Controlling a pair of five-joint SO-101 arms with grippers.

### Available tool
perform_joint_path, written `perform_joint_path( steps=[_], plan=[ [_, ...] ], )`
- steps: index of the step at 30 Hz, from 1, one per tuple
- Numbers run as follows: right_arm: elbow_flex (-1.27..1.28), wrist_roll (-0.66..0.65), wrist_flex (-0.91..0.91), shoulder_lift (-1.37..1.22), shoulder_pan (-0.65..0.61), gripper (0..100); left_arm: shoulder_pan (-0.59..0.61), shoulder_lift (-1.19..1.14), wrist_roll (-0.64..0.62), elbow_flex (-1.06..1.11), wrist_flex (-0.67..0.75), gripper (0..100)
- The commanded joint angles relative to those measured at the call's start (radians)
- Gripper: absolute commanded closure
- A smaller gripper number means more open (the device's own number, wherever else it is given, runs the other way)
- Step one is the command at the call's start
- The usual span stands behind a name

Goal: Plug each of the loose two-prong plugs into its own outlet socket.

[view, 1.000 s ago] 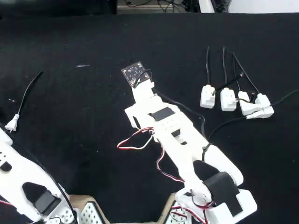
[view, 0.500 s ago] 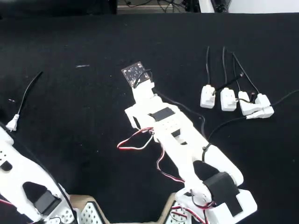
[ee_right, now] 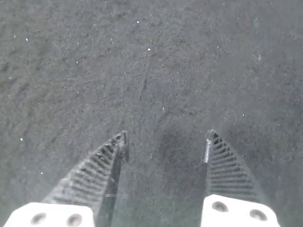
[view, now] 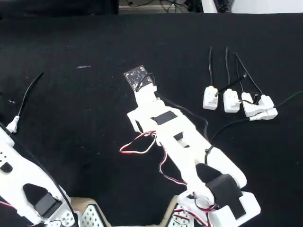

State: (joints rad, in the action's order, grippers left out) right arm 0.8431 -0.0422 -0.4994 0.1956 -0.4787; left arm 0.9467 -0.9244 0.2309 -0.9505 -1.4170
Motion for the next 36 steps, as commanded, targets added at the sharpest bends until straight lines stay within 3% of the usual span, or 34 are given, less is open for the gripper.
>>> perform_joint_path(
  steps=[1,7,23,29,36],
  plan=[
    [-0.007,0.002,0.023,0.05,-0.012,75.4,0.016,0.021,0.002,-0.183,-0.157,97],
    [-0.005,0.002,0.023,0.05,-0.011,75.4,0.024,0.012,0.006,-0.403,-0.342,97],
    [-0.007,0.002,0.023,0.05,-0.011,75.4,0.147,0.043,-0.002,-0.407,-0.347,97],
    [-0.005,0.002,0.023,0.05,-0.012,75.4,0.142,0.262,-0.06,-0.156,-0.347,97],
    [-0.004,0.002,0.023,0.05,-0.011,75.4,-0.018,0.666,-0.055,0.314,-0.342,97]
  ],
)
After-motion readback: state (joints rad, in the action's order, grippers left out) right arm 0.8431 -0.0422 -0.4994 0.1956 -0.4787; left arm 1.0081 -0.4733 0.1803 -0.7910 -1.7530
